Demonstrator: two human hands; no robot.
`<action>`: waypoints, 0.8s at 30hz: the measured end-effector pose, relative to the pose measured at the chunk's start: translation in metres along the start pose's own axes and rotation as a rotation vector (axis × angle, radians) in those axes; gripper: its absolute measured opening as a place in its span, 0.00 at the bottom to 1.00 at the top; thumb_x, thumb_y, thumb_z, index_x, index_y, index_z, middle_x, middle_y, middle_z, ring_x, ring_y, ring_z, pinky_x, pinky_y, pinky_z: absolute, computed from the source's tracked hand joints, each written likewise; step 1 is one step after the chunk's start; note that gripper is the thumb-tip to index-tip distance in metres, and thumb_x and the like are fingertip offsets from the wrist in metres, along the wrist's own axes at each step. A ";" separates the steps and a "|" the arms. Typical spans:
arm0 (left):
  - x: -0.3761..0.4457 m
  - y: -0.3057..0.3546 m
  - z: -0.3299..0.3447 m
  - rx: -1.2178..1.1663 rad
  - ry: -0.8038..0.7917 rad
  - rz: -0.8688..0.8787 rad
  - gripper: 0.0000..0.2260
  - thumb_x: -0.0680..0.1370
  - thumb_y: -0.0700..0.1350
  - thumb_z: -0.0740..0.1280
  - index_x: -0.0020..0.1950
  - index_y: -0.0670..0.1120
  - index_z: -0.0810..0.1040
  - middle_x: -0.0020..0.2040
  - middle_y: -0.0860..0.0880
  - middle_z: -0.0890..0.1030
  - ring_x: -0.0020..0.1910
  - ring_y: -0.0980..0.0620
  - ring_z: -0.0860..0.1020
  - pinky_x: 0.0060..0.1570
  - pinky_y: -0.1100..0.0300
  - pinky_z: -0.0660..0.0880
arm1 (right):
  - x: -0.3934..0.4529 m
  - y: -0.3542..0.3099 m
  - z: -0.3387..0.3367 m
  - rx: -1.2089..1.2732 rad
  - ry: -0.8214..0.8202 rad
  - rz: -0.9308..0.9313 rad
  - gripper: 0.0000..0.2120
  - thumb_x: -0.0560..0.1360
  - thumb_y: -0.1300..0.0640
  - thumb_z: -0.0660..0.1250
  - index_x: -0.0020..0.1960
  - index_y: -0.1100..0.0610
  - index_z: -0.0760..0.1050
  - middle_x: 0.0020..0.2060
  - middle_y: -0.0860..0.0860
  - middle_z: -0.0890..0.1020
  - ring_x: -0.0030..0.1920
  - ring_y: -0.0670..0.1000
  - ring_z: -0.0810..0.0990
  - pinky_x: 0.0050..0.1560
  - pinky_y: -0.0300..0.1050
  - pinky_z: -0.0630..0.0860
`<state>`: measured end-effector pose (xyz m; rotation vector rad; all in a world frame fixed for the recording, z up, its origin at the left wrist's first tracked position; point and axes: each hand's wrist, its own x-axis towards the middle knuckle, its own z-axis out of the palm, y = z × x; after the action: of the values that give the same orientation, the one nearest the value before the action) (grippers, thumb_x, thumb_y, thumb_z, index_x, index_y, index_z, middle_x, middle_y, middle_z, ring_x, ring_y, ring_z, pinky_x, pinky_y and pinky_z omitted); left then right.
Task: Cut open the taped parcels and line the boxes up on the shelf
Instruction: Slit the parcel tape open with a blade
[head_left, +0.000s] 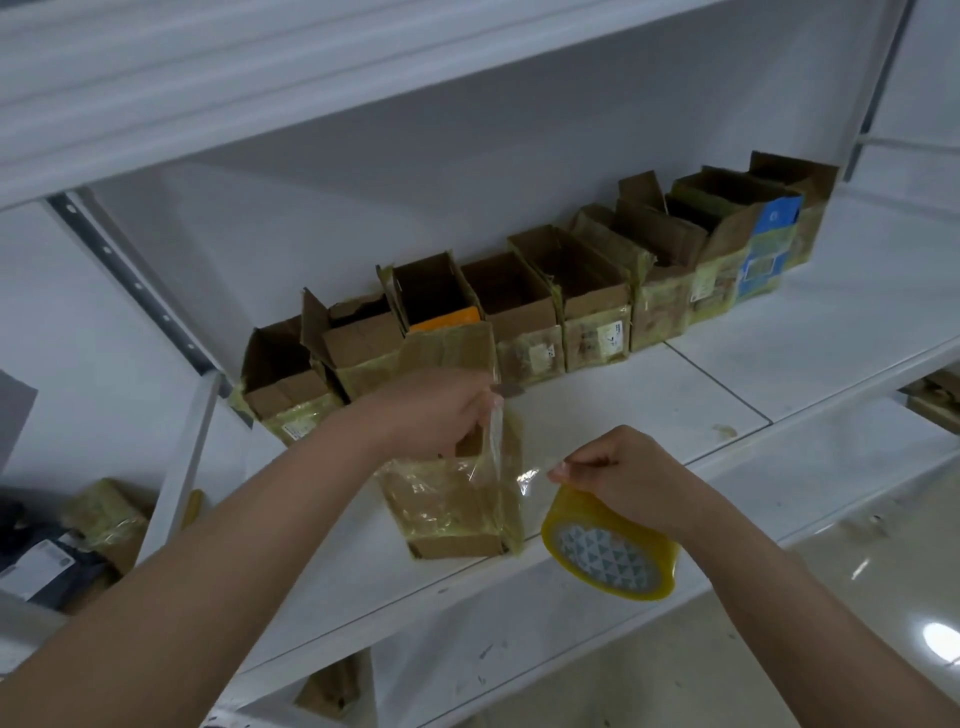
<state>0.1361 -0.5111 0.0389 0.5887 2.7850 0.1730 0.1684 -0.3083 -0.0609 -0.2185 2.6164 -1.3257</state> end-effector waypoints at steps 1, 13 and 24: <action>0.000 -0.003 0.004 -0.028 0.052 -0.028 0.10 0.84 0.53 0.57 0.44 0.52 0.68 0.40 0.51 0.76 0.38 0.53 0.75 0.34 0.60 0.68 | 0.001 0.002 0.003 0.017 -0.002 0.018 0.19 0.78 0.47 0.67 0.49 0.65 0.80 0.44 0.64 0.80 0.38 0.59 0.80 0.42 0.43 0.77; 0.009 0.022 0.039 0.236 0.190 -0.250 0.25 0.74 0.45 0.71 0.64 0.43 0.61 0.49 0.46 0.69 0.38 0.47 0.71 0.28 0.58 0.63 | 0.007 0.033 0.019 0.052 -0.024 0.227 0.11 0.75 0.51 0.70 0.42 0.58 0.85 0.32 0.41 0.83 0.41 0.45 0.83 0.48 0.42 0.78; 0.020 0.013 0.022 0.191 0.202 -0.422 0.26 0.74 0.67 0.65 0.57 0.45 0.72 0.67 0.42 0.73 0.56 0.43 0.78 0.41 0.54 0.72 | 0.014 0.007 -0.010 0.180 0.242 0.094 0.11 0.77 0.48 0.69 0.45 0.53 0.85 0.41 0.55 0.85 0.45 0.53 0.83 0.50 0.49 0.79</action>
<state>0.1307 -0.4898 0.0153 0.0109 3.0654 -0.1314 0.1520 -0.2997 -0.0625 0.0977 2.6361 -1.6330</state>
